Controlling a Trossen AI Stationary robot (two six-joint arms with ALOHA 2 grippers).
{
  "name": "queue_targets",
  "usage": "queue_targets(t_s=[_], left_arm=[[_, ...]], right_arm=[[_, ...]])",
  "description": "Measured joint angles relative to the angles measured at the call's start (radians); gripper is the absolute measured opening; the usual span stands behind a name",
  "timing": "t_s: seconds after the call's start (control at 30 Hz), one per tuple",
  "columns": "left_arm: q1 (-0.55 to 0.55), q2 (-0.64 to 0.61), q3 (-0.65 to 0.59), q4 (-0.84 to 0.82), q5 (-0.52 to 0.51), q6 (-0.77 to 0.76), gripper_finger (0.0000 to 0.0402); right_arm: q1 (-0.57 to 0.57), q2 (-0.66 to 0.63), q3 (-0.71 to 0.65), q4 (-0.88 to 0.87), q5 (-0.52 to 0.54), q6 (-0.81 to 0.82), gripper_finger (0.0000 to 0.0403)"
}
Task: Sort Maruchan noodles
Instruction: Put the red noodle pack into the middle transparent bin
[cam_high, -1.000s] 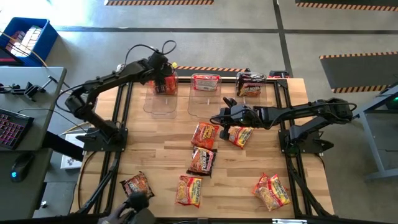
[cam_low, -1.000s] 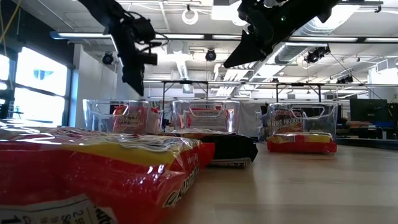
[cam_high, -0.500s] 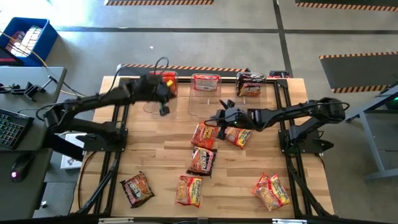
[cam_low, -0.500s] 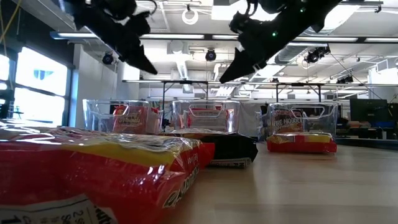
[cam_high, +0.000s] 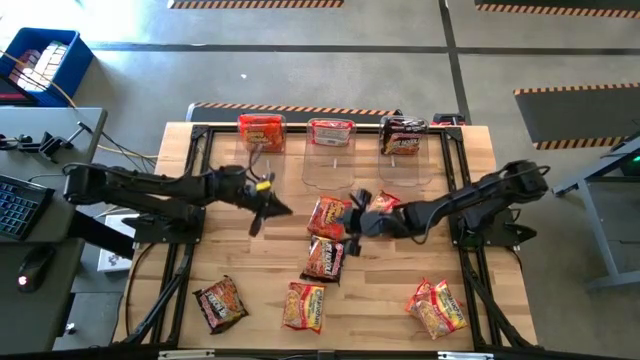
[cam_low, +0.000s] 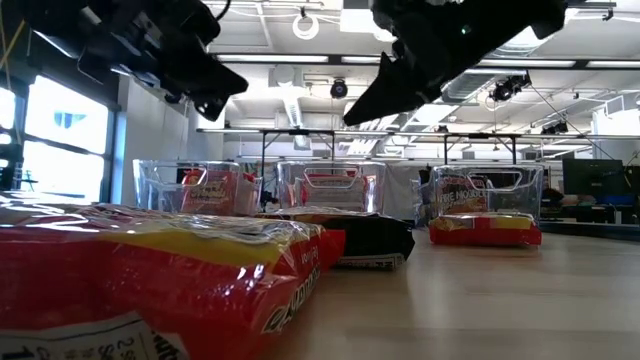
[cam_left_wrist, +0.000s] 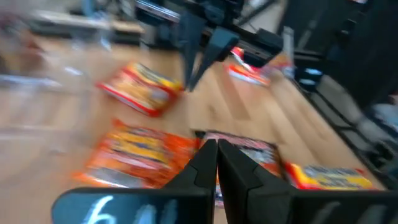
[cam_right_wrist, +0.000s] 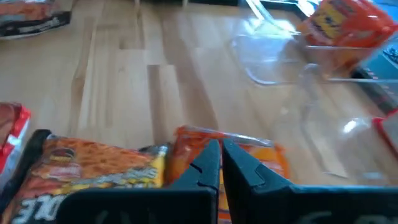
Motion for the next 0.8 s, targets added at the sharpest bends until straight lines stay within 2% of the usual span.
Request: queue_targets(t_s=[0.17,0.27,0.37,0.5,0.67,0.8], left_arm=[[-0.104,0.094,0.001,0.065,-0.007,-0.017,0.0007],[-0.165,0.173,0.001,0.212,-0.007,-0.016,0.0005],[-0.212,0.261,0.002,0.389,-0.008,-0.016,0.0003],[-0.245,0.364,0.010,0.548,-0.009,-0.015,0.0003],[-0.254,0.444,0.054,0.554,-0.014,-0.028,0.0003],[-0.254,0.482,0.085,0.552,-0.014,-0.044,0.0003]], right_arm=[[0.075,0.076,0.000,0.099,0.008,0.025,0.0000],[0.123,0.075,0.000,0.104,0.008,0.071,0.0000],[0.182,0.019,0.000,-0.005,-0.036,0.178,0.0000],[0.275,-0.100,0.001,-0.326,-0.151,0.537,0.0000],[0.452,-0.194,0.029,-0.747,-0.280,1.077,0.0000],[0.584,-0.190,0.139,-1.080,-0.339,1.405,0.0001]])
